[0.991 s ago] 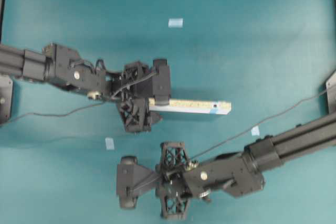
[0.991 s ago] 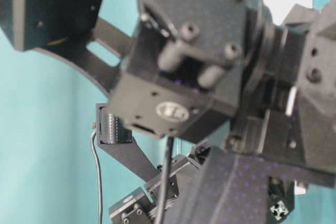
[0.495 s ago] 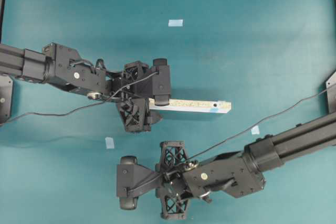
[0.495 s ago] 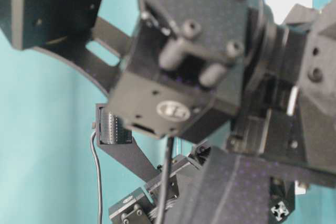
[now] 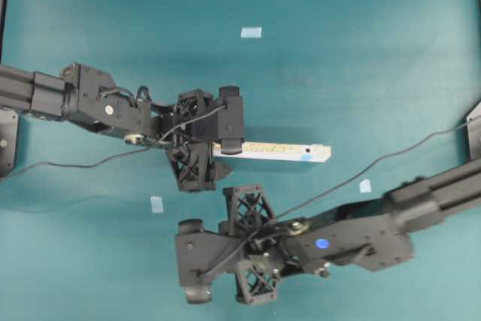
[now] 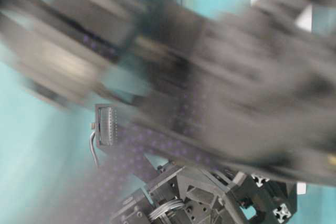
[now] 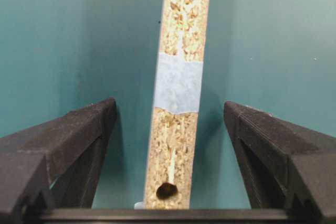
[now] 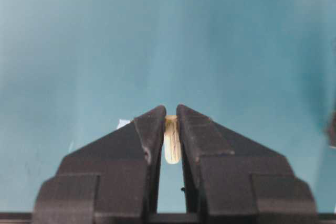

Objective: Move the wooden board into place and insert the rod into its hole.
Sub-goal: 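Lift the dowel and carry it to the strip's right end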

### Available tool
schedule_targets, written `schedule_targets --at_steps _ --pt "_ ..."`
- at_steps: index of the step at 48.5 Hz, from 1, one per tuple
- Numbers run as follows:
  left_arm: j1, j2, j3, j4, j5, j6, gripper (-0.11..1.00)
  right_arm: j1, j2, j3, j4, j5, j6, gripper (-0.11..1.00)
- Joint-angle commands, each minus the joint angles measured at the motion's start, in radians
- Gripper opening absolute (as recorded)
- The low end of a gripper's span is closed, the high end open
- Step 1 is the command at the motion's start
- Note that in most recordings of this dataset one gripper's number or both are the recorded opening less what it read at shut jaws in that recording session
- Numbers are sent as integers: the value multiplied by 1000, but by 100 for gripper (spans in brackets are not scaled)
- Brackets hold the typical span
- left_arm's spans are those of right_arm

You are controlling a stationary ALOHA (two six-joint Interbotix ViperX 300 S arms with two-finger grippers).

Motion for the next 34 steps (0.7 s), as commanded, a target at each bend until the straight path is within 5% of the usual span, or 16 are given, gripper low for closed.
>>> schedule_targets --at_steps 1,34 --pt "-14 -34 -5 0 -5 -8 82 -17 -97 18 -8 -15 -2 12" --pt "-14 -34 -5 0 -5 -6 82 -127 -433 308 -2 -287 32 12"
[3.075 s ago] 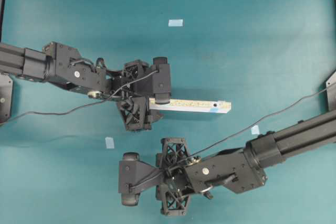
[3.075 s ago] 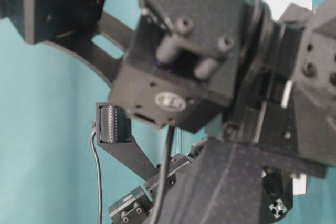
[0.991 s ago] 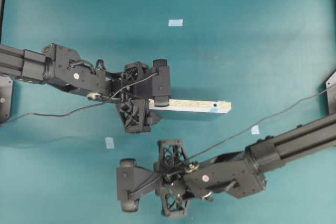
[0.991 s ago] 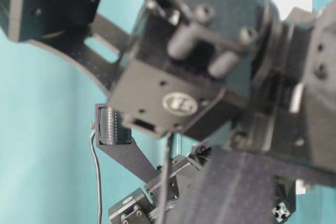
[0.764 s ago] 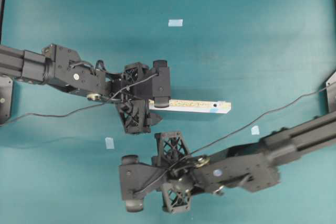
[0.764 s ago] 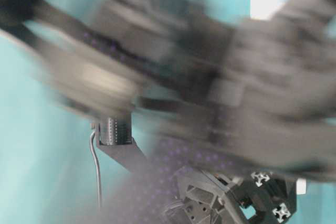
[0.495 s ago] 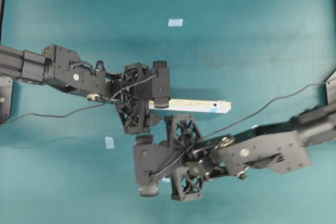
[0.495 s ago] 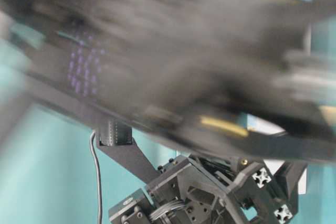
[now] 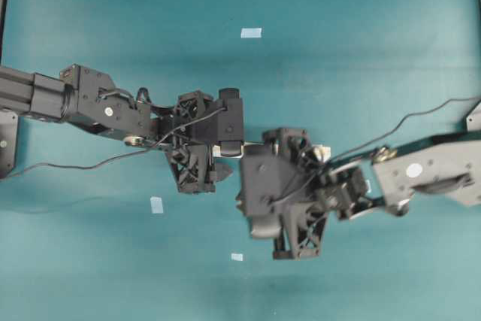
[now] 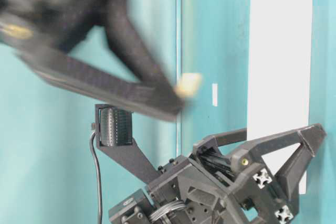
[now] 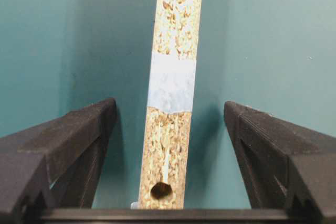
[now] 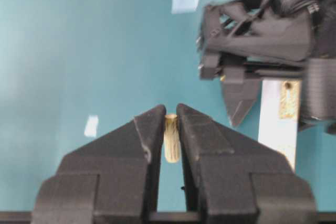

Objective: Move the wooden board into place and insert the rod into its hole.
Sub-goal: 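Lift the dowel and carry it to the strip's right end, then align the dowel with the hole in the strip's end and push in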

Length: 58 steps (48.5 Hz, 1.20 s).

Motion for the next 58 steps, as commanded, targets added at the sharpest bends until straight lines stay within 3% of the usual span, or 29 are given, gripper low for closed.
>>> schedule_targets --at_steps 1,24,42,58 --pt "-9 -32 -6 2 -5 -6 82 -18 -61 14 3 -46 20 12" --pt "-8 -34 6 2 -14 -6 82 -140 -244 345 -5 -486 25 12" --pt "6 -8 0 2 -121 -5 82 -233 -331 492 -26 -594 -74 12" --pt "8 0 17 2 -124 2 79 -325 -399 597 -26 -696 -98 12"
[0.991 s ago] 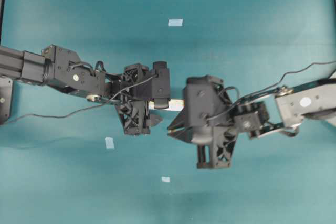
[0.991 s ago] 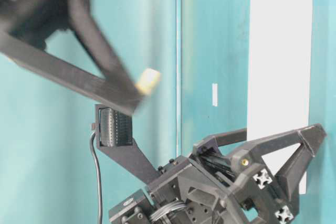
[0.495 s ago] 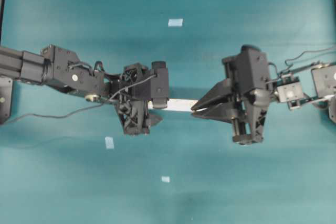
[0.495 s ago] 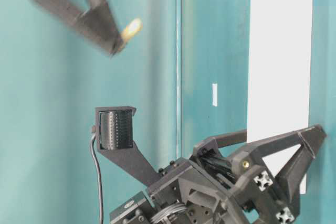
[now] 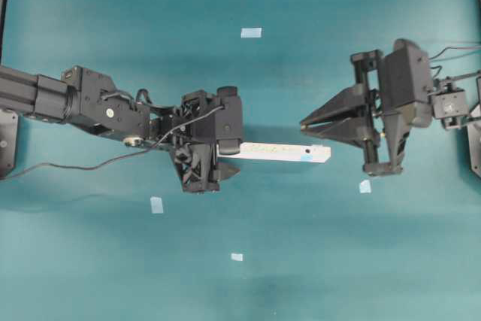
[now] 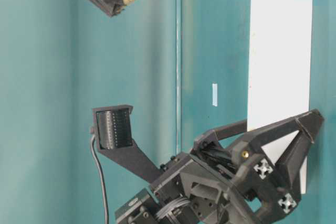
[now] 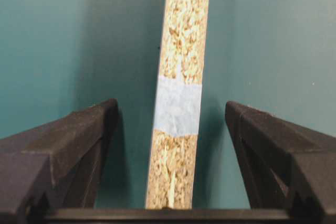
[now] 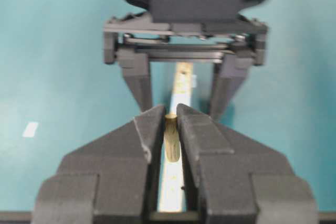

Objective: Move the wooden board into place and insert the rod into its hole.
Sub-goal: 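Align the dowel with the hole in the strip's end and push in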

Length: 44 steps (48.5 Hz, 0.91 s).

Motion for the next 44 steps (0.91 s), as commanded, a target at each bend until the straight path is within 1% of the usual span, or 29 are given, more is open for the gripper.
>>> schedule_targets --at_steps 1,4,6,11,18,21,26,32,38,44 --pt "3 -17 -3 0 -8 2 78 -17 -28 9 -2 -31 -6 12" --pt "3 -17 0 0 -11 3 71 -26 -34 23 -2 -46 -12 12" --pt "3 -17 0 0 -11 5 64 -34 -35 31 -2 -58 -18 12" --pt "3 -12 0 2 -17 6 51 -54 -35 55 -2 -120 -35 12" --pt "3 -6 -2 2 -29 6 39 -80 -31 86 5 -218 -51 12" --pt "5 -6 -2 0 -29 5 35 -87 -31 100 6 -242 -54 12" --pt "3 -6 -3 2 -29 3 25 -101 -25 120 6 -279 -57 12" --pt "5 -6 -3 0 -29 -2 23 -110 -14 138 6 -316 -63 12" --pt "3 -6 -9 -2 -29 -6 23 -118 2 156 9 -364 -97 12" --pt "5 -5 -18 -3 -29 -11 23 -120 17 170 41 -413 -140 12"
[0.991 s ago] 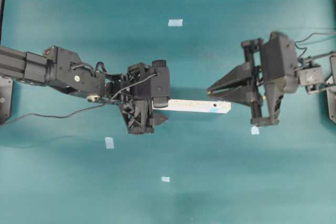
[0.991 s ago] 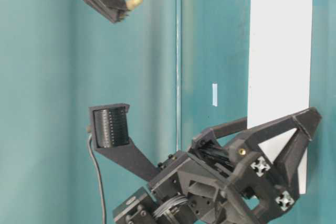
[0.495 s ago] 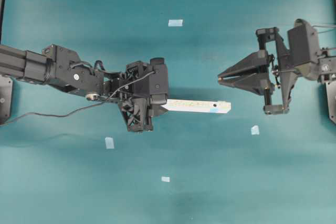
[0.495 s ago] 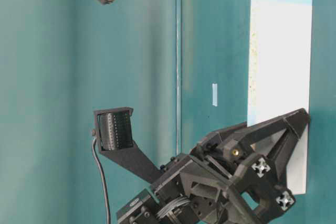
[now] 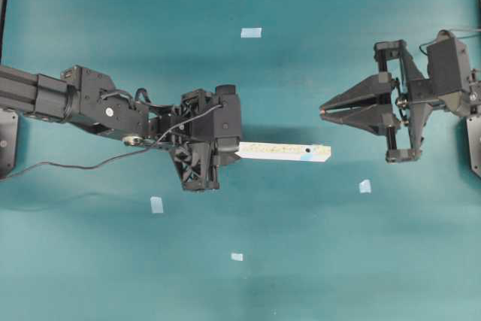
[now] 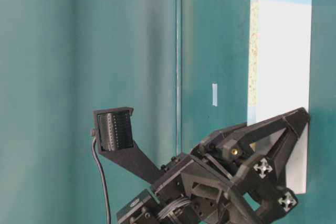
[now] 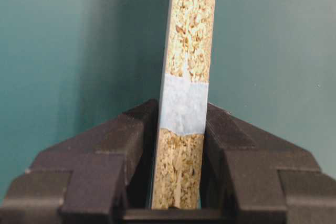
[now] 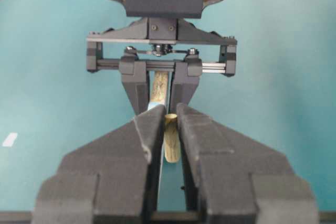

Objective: Move the wooden board into place and insert the rod into its hole.
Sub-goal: 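Align the dowel with the hole in the strip's end and push in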

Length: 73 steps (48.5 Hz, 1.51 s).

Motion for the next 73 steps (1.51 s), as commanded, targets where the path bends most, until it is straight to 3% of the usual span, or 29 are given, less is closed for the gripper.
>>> schedule_targets --at_steps 1,26,47,73 --pt "0 -9 -25 -3 -5 -11 23 -5 5 0 26 -43 -18 12" --pt "2 17 -51 -3 -5 -103 23 -5 71 60 100 -219 -91 12" --pt "2 18 -44 -3 -5 -104 23 -5 235 69 135 -397 -140 12" --pt "3 18 -41 -3 -5 -104 23 2 393 87 137 -506 -150 12"
